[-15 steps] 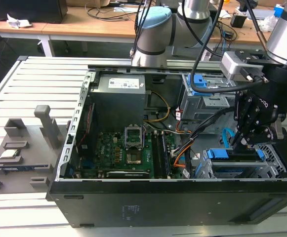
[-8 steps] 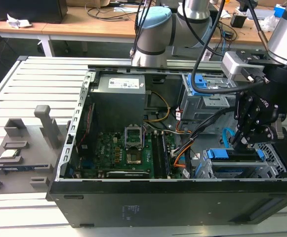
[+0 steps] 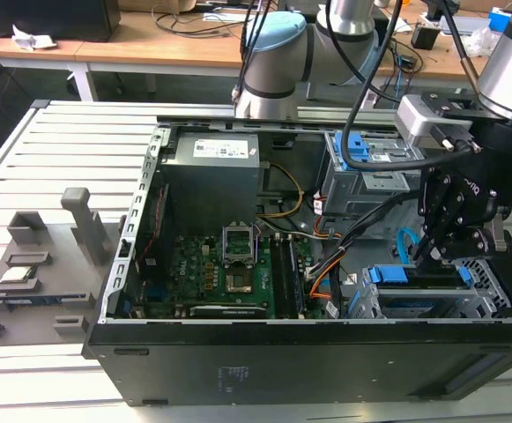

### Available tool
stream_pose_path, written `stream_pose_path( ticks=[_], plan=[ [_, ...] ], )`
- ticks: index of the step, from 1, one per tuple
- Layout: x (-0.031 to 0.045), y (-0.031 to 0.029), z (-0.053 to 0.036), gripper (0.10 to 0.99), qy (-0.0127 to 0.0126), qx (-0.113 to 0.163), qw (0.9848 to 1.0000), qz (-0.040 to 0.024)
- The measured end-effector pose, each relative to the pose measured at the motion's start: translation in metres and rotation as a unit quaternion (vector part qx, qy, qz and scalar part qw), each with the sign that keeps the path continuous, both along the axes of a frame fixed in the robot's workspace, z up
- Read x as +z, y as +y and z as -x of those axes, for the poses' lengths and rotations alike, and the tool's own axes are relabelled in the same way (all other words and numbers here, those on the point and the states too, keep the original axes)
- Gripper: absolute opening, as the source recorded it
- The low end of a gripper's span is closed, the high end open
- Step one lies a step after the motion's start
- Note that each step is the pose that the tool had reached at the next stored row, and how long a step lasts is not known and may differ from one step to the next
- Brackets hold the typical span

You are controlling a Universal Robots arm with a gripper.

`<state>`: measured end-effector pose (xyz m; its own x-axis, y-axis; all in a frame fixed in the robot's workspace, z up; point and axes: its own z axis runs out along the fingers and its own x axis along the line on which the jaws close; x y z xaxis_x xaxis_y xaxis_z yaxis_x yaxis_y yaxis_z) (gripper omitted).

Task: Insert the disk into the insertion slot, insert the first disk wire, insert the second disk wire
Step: 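Insert the second disk wire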

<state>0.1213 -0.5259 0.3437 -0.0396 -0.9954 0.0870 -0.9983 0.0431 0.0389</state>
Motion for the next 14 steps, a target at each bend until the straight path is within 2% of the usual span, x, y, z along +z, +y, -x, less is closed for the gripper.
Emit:
stream_pose_path(
  ticks=[14],
  plan=[
    [-0.0066,-0.0005,0.0,0.161,0.0,0.0,1.0,0.0002]
  ],
)
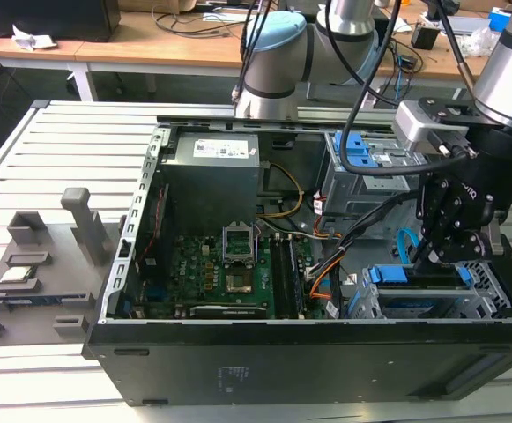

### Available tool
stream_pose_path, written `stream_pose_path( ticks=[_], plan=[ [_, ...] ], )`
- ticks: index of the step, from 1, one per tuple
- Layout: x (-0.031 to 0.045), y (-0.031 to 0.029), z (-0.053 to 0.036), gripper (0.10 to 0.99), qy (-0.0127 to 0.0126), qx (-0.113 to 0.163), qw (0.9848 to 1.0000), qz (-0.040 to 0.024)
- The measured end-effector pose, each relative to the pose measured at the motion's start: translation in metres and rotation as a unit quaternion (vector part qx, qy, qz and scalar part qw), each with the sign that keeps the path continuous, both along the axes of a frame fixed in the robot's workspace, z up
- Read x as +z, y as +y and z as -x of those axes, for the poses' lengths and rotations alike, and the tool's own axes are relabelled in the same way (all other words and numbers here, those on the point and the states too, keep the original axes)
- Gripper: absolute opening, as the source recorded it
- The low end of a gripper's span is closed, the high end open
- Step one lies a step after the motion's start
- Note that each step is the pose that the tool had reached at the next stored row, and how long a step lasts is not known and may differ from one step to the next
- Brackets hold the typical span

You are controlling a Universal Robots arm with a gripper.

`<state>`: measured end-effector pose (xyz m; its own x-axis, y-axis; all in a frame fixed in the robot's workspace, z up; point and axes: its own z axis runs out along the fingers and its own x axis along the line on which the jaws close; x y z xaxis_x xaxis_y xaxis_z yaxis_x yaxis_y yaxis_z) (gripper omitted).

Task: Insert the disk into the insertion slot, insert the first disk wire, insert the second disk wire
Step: 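Insert the second disk wire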

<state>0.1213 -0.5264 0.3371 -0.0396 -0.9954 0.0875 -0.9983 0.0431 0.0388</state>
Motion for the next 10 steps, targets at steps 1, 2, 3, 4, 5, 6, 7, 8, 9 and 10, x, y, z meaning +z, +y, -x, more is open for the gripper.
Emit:
stream_pose_path(
  ticks=[1,2,3,4,5,6,7,8,9,10],
  plan=[
    [0.0,0.0,0.0,0.161,0.0,0.0,1.0,0.0],
    [-0.0005,0.0001,0.0,0.161,-0.0001,0.0,1.0,-0.0006],
    [-0.0009,0.0,0.0,0.173,0.0,0.0,1.0,-0.0008],
    [-0.0006,0.0,0.0,0.235,0.0,0.0,1.0,-0.0005],
    [-0.0003,0.0,0.0,0.235,0.0,0.0,1.0,-0.0001],
    [0.0042,0.0,0.0,0.235,0.0,0.0,1.0,-0.0001],
    [0.0112,0.0001,0.0,0.235,0.0,0.0,1.0,-0.0002],
    [0.0201,0.0005,0.0,0.235,0.0,0.0,1.0,-0.0001],
    [0.0277,0.001,0.0,0.235,0.0,0.0,1.0,-0.0002],
    [0.0343,0.0022,0.0,0.235,0.0,0.0,1.0,-0.0001]
  ],
)
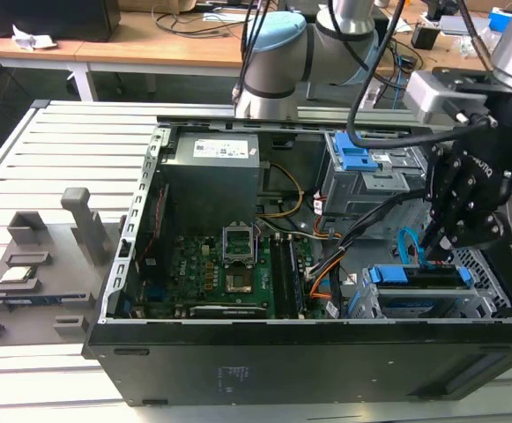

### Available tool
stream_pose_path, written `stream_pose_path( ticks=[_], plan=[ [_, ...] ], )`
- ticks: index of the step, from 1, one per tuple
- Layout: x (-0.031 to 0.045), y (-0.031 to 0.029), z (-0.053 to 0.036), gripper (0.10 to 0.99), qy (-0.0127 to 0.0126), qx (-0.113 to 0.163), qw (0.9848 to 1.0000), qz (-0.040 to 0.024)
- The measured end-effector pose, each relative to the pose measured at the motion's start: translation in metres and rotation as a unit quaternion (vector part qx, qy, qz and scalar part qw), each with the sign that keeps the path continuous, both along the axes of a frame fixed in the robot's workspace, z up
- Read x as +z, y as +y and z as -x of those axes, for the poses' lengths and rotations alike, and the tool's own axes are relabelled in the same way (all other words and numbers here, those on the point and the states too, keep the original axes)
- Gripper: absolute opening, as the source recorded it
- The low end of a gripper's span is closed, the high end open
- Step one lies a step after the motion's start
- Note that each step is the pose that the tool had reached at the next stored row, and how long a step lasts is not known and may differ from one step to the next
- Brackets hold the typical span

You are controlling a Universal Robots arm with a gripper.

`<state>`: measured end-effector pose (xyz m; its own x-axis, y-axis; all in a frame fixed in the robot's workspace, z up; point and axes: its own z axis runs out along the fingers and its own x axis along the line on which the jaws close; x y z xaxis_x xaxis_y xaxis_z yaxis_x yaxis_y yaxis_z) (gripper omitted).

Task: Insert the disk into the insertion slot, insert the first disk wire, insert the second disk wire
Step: 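Insert the second disk wire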

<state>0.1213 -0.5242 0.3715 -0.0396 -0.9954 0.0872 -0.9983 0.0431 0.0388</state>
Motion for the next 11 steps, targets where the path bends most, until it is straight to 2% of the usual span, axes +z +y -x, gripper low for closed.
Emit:
stream_pose_path(
  ticks=[1,2,3,4,6,11],
  plan=[
    [0.0095,0.0024,0.0,0.22,0.0,0.0,1.0,0.0],
    [0.0139,0.0031,0.0,0.22,0.0,0.0,1.0,0.0],
    [0.0168,0.0035,0.0,0.153,0.0,0.0,1.0,0.0],
    [0.0229,0.0044,0.0,0.106,0.0,0.0,1.0,0.0001],
    [0.0327,0.0053,0.0,0.106,0.0,0.0,1.0,0.0001],
    [0.0336,0.0053,0.0,0.106,0.0,0.0,1.0,-0.0002]
  ],
)
